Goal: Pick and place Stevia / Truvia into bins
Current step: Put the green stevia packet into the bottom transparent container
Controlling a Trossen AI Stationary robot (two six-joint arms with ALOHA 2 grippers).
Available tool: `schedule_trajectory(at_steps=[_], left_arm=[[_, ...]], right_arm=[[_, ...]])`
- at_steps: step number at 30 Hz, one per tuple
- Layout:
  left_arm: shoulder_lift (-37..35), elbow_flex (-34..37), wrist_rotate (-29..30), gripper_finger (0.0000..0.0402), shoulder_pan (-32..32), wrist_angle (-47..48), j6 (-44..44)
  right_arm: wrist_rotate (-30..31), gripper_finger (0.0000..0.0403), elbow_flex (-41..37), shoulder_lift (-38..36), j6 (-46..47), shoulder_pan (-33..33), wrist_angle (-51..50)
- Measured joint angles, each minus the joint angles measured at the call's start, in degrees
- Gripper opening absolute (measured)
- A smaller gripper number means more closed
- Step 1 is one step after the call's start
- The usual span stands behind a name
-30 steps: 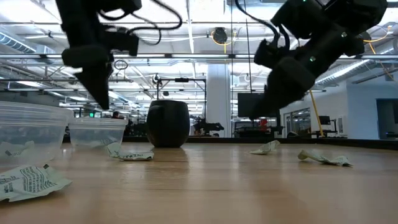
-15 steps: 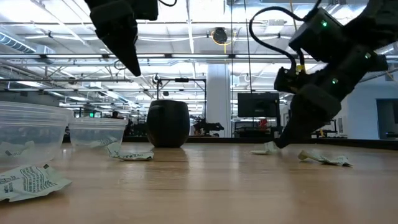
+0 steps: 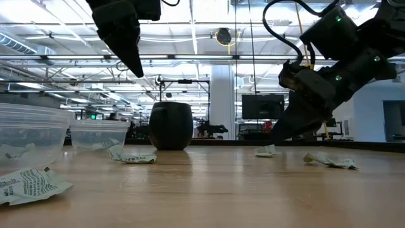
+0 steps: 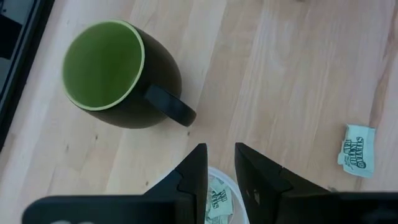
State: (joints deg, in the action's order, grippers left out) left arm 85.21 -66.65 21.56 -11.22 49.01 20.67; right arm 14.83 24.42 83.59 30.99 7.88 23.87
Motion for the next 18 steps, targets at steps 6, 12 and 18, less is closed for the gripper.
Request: schedule_trajectory(at_steps=[6,12,18], left_arm=[[0.0,0.0,0.0,0.0088,0.0,0.0,0.0],[0.0,0.0,0.2,0.0088,0.0,-0.07,-0.74],[0.0,0.0,1.46,0.0088,0.0,-0.1,-0.93]], right_arm=[[0.04,0.0179,0.0,0.0,-2.23,0.0,1.91],[0.09,0.0178,0.01,1.6,-3.24,0.07,3.83],[0.47,0.0178,0.05,8.56,-4.88,0.09,8.56]])
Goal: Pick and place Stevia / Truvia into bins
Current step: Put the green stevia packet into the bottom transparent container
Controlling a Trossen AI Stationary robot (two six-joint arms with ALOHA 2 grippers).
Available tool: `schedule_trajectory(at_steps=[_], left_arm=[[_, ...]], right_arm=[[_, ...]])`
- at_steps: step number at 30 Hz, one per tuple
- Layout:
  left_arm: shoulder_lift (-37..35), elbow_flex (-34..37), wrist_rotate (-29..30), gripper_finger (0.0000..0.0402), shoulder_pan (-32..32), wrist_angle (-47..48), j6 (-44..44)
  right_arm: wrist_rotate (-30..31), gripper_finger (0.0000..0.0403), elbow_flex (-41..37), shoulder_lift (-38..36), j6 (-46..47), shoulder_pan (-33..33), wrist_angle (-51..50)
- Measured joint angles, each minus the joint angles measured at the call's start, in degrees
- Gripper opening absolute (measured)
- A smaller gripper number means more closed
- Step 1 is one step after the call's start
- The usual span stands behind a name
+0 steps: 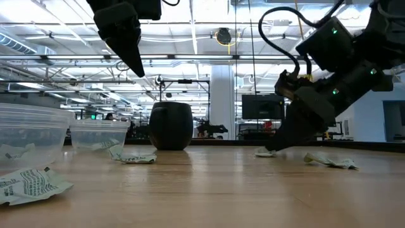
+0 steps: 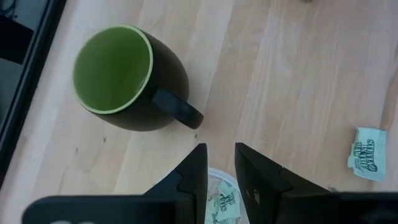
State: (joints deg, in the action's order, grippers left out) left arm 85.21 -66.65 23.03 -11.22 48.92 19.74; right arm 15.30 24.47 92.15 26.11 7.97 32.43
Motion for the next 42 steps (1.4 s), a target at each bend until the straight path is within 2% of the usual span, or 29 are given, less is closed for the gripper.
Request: schedule_trajectory(at_steps=[5,9,16,19,21,33,38,42], left_arm=[[0.0,0.0,0.0,0.0088,0.0,-0.02,-0.03],[0.0,0.0,0.16,0.0088,0.0,-0.04,-0.14],[0.0,0.02,0.55,0.0088,0.0,-1.72,-0.12],[0.0,0.02,0.55,0.0088,0.0,-3.13,-0.12],[0.0,0.02,0.55,0.0088,0.0,-3.4,-0.12],[0.0,0.02,0.63,0.0088,0.0,-4.16,-0.9],[0.0,0.02,2.34,0.0088,0.0,-4.2,-0.63],[0.0,0.04,-0.05,0.0088,0.0,-5.45,-0.12]], right_arm=[[0.15,0.0173,0.16,3.1,-1.49,0.0,2.3],[1.17,0.0153,0.22,4.78,-3.37,0.0,3.14],[2.58,0.0068,0.0,4.87,-5.34,-0.02,6.13],[1.37,0.0022,-0.02,4.99,-6.08,-0.01,9.22],[-0.88,0.0006,0.0,4.91,-6.82,0.0,11.43],[-6.59,0.0003,0.49,4.87,-8.03,0.0,24.09],[-8.21,0.0001,3.43,4.87,-11.55,0.11,24.2],[-8.09,0.0001,5.05,4.84,-13.97,0.12,24.23]])
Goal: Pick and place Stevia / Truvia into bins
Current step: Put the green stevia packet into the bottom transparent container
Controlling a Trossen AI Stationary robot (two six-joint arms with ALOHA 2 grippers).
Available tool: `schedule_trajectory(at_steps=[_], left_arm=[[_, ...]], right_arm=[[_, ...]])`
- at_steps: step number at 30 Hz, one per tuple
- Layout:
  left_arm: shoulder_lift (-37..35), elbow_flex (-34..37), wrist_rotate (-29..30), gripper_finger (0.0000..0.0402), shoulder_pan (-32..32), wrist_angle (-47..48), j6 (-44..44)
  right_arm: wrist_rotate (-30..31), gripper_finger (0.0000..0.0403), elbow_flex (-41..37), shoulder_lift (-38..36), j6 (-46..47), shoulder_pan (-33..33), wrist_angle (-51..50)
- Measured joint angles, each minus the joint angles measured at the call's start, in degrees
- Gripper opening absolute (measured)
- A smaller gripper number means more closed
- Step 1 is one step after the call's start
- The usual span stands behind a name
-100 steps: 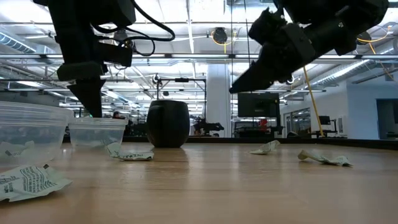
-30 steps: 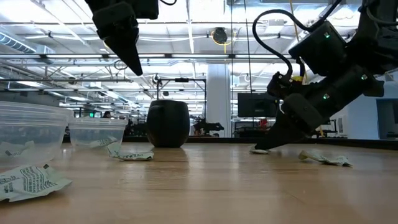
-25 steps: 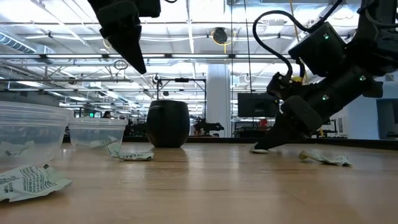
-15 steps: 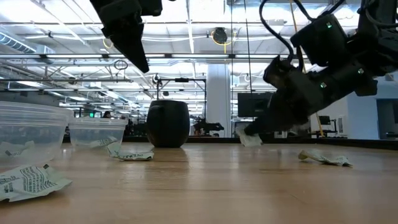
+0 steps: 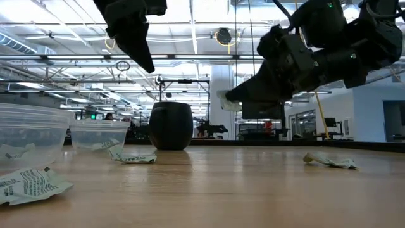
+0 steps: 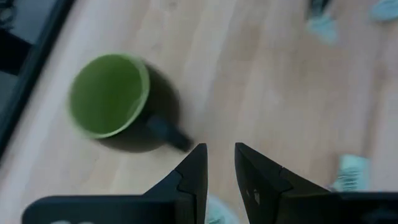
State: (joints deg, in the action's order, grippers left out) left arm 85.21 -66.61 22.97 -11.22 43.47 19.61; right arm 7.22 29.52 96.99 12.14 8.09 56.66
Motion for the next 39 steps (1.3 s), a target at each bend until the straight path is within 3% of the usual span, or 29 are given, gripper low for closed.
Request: schedule_trajectory(at_steps=[9,22,29,39], left_arm=[[0.02,0.0,-8.01,0.0088,-0.2,-14.39,-8.75],[0.02,0.02,-7.79,0.0088,0.19,-21.21,-18.74],[0.02,0.02,-8.04,0.0088,0.82,-28.0,-20.93],[3.16,-0.02,-8.52,0.0088,2.27,-30.36,-22.19]], right_arm=[[0.19,0.0001,2.59,-0.02,-9.45,-1.01,1.79],[-0.28,0.0,2.88,-0.11,-17.41,-1.02,18.0],[-1.54,0.0,3.78,-0.09,-18.01,-1.02,17.14],[-1.51,0.0,4.06,-0.02,-18.0,-1.02,16.46]])
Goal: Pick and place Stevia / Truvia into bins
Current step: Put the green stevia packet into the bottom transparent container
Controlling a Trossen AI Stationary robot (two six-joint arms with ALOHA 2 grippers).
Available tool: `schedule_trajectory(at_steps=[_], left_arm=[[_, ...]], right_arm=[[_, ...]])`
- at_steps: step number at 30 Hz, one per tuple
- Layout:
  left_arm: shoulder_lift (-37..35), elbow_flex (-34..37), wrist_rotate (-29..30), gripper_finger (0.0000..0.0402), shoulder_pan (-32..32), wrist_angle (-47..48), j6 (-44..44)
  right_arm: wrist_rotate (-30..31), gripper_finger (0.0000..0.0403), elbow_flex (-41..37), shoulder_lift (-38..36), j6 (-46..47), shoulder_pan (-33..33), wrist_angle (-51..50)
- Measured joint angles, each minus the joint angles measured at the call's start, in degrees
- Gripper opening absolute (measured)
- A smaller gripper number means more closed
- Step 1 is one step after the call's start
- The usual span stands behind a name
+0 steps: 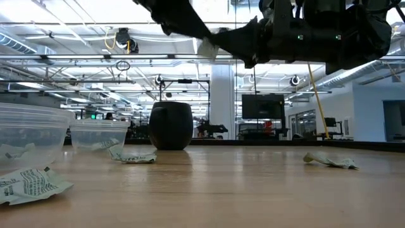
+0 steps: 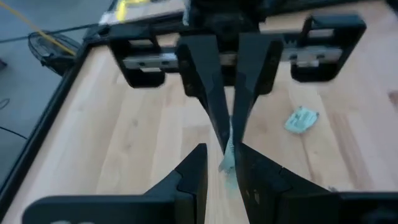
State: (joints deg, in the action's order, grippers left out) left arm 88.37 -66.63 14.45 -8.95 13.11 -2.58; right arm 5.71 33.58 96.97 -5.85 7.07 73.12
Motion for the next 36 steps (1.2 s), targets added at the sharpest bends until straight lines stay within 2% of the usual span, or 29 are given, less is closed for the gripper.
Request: schedule_trajectory(at_steps=[12,19,25,30,36], left_arm=[[1.5,0.02,0.99,0.0084,-0.16,-0.74,-3.59],[1.5,0.02,0.8,0.0009,-0.17,-0.42,-3.49],[1.5,0.02,0.77,0.0004,-0.17,-0.42,-3.27],[1.52,0.02,1.1,0.0004,-0.2,-0.3,-3.15],[1.58,0.02,1.47,0.0003,-0.18,1.63,-2.71]], right_arm=[[0.22,0.0,-0.13,0.0,-0.01,-0.75,-1.48],[0.1,0.0,-0.11,0.0,0.6,-1.49,-1.41],[0.12,0.0003,-0.11,0.0,0.62,-1.46,-1.41],[0.25,0.0034,0.0,-0.02,0.64,-1.49,-2.17],[0.23,0.0097,0.11,-0.06,2.65,-1.43,-3.45]])
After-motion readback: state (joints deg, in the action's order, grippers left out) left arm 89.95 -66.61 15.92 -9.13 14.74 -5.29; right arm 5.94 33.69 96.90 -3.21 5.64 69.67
